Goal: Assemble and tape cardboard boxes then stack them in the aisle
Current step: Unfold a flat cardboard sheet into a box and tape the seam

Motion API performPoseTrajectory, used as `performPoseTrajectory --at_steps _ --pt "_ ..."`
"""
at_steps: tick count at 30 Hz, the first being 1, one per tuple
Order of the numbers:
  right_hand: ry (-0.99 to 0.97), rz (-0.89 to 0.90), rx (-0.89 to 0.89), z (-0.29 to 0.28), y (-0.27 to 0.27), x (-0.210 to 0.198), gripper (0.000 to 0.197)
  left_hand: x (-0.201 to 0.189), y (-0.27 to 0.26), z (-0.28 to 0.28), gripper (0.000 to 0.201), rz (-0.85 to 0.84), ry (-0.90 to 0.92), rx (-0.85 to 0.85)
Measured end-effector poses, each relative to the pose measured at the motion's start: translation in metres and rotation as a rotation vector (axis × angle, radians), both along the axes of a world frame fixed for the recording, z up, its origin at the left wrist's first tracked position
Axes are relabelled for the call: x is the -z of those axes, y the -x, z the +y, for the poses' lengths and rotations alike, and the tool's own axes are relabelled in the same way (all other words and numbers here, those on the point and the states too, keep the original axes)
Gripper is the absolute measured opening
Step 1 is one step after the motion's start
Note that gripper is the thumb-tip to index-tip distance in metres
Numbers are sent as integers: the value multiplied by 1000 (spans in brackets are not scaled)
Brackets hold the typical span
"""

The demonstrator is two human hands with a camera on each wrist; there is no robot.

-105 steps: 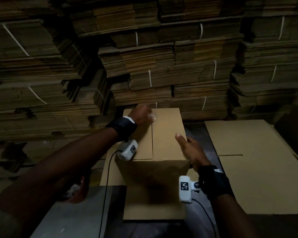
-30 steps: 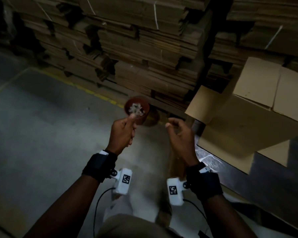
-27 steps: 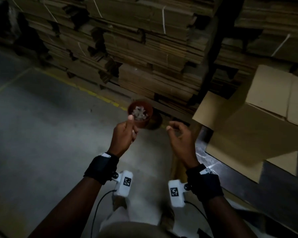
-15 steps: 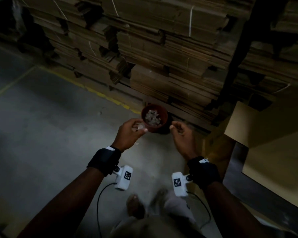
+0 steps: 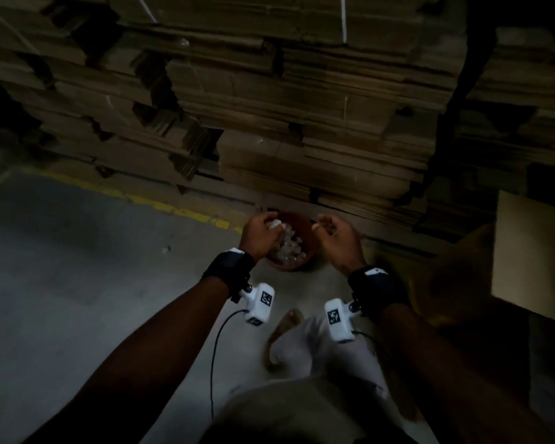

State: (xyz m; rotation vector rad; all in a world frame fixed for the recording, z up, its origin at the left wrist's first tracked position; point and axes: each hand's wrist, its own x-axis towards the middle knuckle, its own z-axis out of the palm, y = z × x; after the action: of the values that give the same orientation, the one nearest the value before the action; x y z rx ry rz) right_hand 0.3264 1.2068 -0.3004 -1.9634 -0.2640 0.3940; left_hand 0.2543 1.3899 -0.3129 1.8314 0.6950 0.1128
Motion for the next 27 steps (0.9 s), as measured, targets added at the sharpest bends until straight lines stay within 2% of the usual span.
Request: performPoseTrajectory --at_steps 3,5,7,8,13,18,21,23,27 --pt "47 12 49 17 -44 30 17 42 -47 25 14 73 -43 176" --pt "74 29 67 25 -64 39 19 58 -67 39 22 136 -30 239" --pt "92 44 69 30 -74 38 18 51 -77 45 37 165 9 265" --pt "99 50 63 31 -77 36 17 48 -79 48 37 163 25 267" --pt "70 96 51 29 -69 -4 18 -12 -67 39 33 130 129 195" --pt "35 88 75 9 -33 -57 17 -76 -26 18 37 114 174 130" --pt "22 70 111 -13 -6 -83 21 -112 7 -4 20 51 155 114" --pt "16 32 132 -32 14 -94 23 -130 29 -22 17 -8 167 100" --pt "-50 -6 219 -75 61 -110 14 -144 68 -64 26 -89 177 121"
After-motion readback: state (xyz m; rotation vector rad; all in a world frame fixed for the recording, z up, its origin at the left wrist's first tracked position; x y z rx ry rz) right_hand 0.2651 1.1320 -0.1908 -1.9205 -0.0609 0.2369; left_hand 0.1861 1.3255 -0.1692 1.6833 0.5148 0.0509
